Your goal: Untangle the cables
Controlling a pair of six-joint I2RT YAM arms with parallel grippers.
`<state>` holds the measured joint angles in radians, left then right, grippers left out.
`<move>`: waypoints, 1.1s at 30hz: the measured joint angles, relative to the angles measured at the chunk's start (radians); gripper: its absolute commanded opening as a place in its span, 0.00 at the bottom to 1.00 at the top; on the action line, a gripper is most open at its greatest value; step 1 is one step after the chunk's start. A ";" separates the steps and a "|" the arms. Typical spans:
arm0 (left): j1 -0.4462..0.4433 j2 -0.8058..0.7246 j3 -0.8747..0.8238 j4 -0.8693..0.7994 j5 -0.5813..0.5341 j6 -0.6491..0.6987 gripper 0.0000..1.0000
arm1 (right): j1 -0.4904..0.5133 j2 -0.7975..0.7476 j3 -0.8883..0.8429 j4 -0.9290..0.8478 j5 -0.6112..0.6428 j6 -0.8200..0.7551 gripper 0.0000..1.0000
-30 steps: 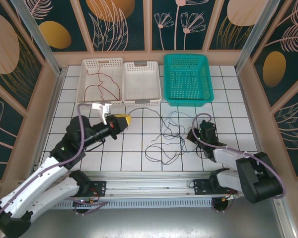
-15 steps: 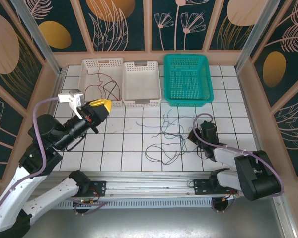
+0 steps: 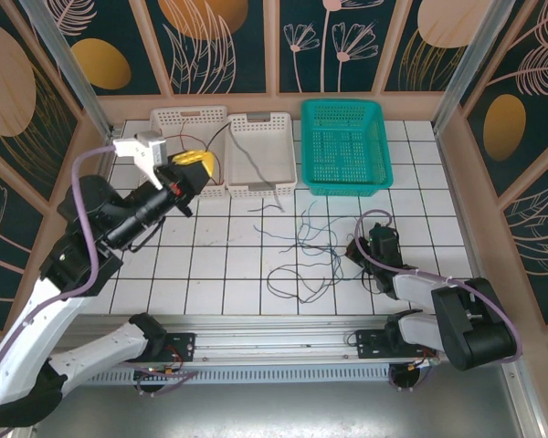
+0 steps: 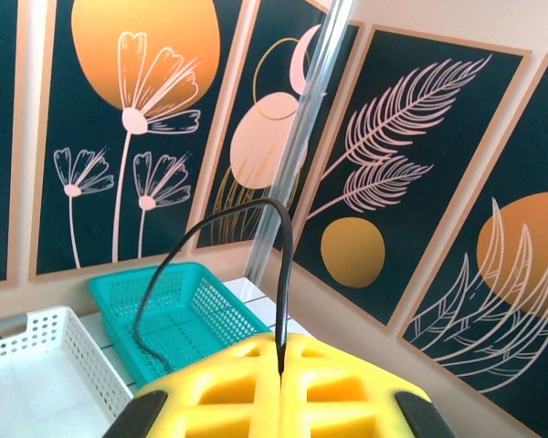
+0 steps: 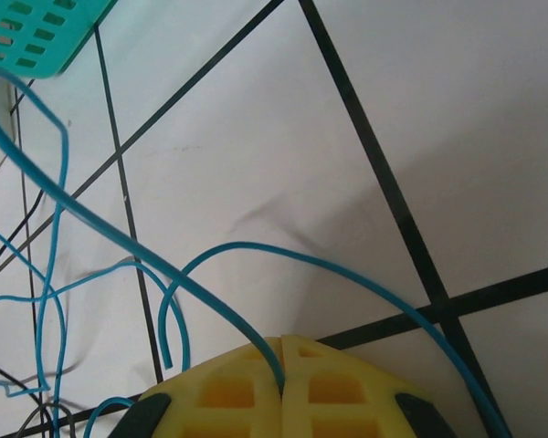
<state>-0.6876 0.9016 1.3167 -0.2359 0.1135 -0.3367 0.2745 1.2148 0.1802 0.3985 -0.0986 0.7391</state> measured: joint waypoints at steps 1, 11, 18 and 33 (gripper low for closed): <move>0.000 0.027 0.016 0.008 -0.002 0.011 0.00 | 0.000 -0.004 -0.004 0.004 -0.006 0.000 0.00; 0.021 0.317 0.148 0.081 -0.030 0.094 0.00 | 0.000 -0.045 -0.011 0.017 -0.034 -0.001 0.00; 0.157 0.457 0.178 0.163 0.010 0.072 0.00 | 0.000 -0.051 -0.011 0.018 -0.051 -0.001 0.00; 0.204 0.627 0.162 0.293 0.037 -0.010 0.00 | 0.000 -0.066 -0.011 0.024 -0.064 -0.003 0.00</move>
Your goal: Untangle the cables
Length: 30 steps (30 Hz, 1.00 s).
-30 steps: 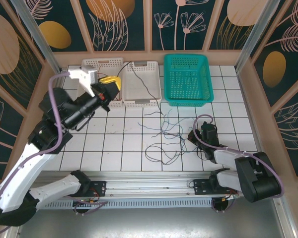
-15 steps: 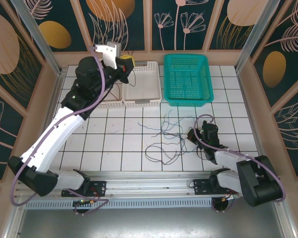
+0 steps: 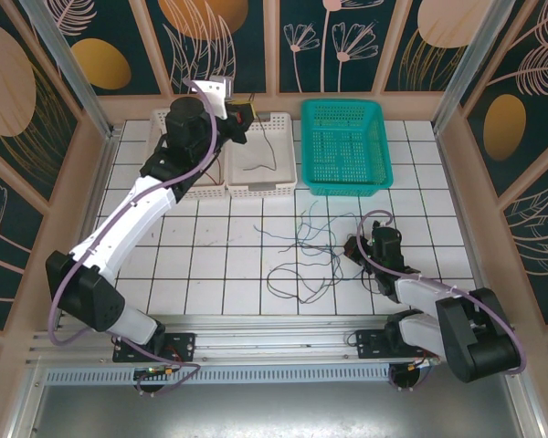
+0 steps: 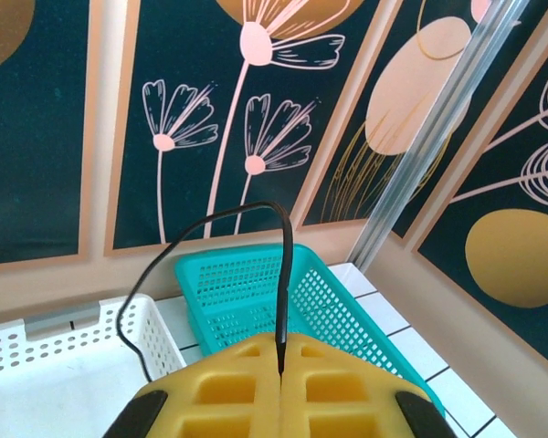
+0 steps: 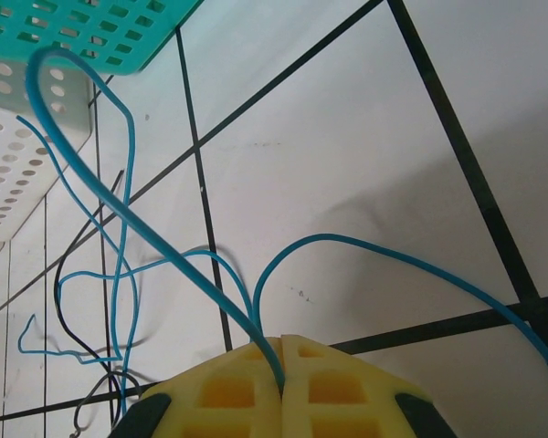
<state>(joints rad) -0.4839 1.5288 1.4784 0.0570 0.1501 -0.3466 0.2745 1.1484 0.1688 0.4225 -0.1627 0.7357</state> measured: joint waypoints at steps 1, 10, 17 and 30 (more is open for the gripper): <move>0.000 0.006 -0.005 0.009 0.000 -0.004 0.00 | 0.000 -0.001 0.000 0.000 0.000 0.000 0.00; 0.002 0.076 -0.076 0.063 0.008 -0.045 0.00 | 0.000 -0.003 -0.001 0.000 -0.003 -0.002 0.00; 0.002 0.105 -0.133 0.100 0.028 -0.076 0.00 | 0.000 -0.003 -0.001 0.000 -0.003 -0.004 0.00; 0.002 0.235 -0.245 0.194 0.066 -0.154 0.00 | 0.000 -0.003 -0.001 0.000 -0.004 -0.004 0.00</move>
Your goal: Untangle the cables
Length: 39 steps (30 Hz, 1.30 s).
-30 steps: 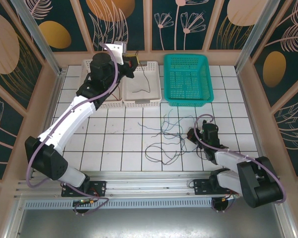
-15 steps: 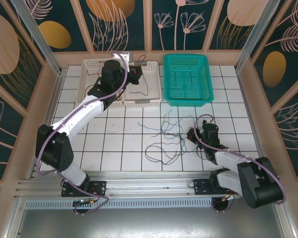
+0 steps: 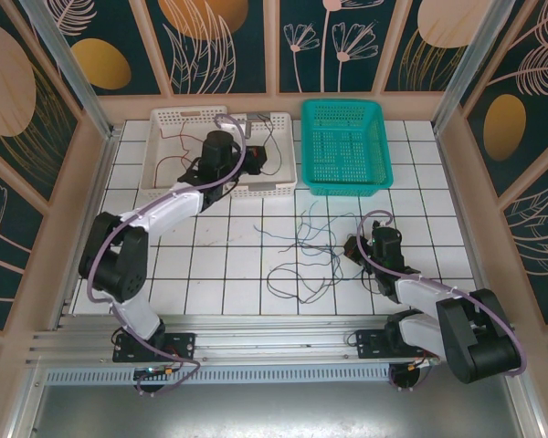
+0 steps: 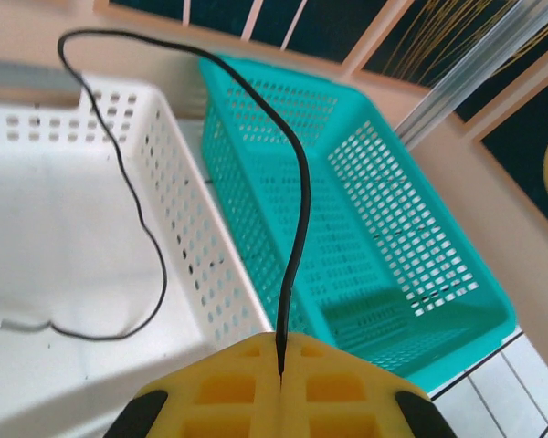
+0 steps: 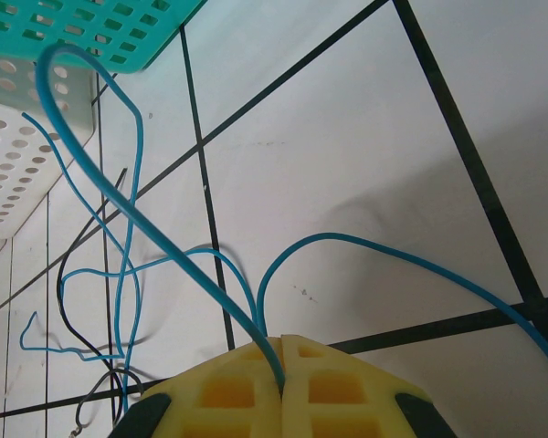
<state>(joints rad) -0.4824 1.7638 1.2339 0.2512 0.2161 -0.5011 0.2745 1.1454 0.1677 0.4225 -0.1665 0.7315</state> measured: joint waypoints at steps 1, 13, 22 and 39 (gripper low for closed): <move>0.000 0.016 0.000 0.000 0.002 -0.003 0.00 | 0.000 0.000 0.000 0.000 0.000 0.000 0.00; 0.000 0.176 0.016 -0.017 0.010 -0.036 0.00 | 0.000 0.000 0.000 0.000 -0.011 0.000 0.00; 0.000 0.258 0.075 -0.050 -0.001 -0.036 0.00 | 0.000 0.000 0.000 0.000 -0.016 0.000 0.00; 0.000 0.358 0.240 -0.145 -0.072 -0.051 0.04 | 0.000 0.023 0.000 0.021 -0.034 -0.001 0.00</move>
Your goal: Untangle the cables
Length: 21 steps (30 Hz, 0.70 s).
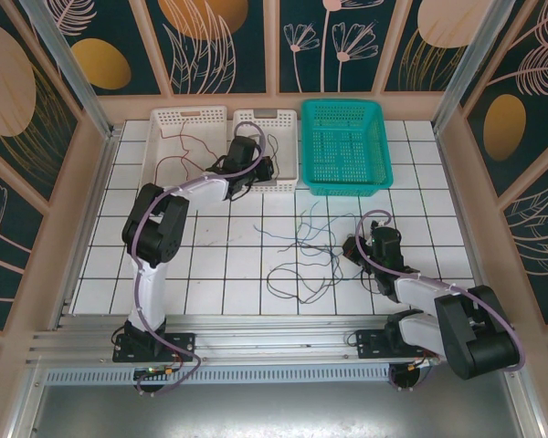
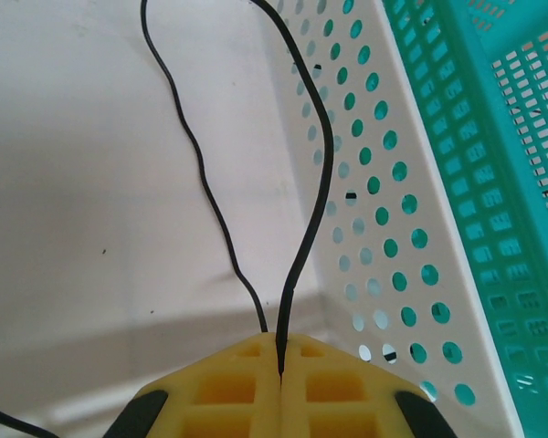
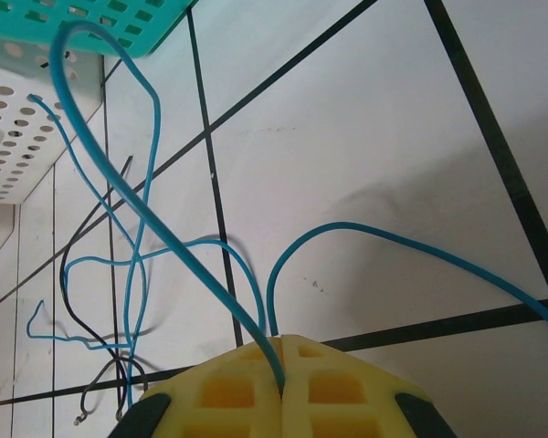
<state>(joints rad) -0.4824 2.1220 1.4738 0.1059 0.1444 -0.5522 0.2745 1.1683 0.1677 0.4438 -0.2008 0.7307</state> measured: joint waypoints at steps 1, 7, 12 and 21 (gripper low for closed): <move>0.000 0.002 0.004 -0.005 -0.002 0.000 0.05 | 0.000 0.000 0.000 0.001 -0.003 0.000 0.00; 0.000 0.003 0.017 -0.026 -0.015 -0.003 0.11 | 0.000 0.000 0.000 0.002 -0.011 -0.008 0.00; 0.000 0.003 0.033 -0.060 -0.018 -0.003 0.12 | 0.000 0.000 0.000 0.002 -0.012 -0.015 0.00; 0.000 -0.010 0.066 -0.109 -0.023 -0.002 0.13 | 0.000 0.000 0.000 0.002 -0.029 -0.018 0.00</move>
<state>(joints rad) -0.4824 2.1120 1.5402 -0.0032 0.1215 -0.5541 0.2745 1.1683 0.1677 0.4458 -0.2298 0.7132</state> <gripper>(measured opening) 0.124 0.045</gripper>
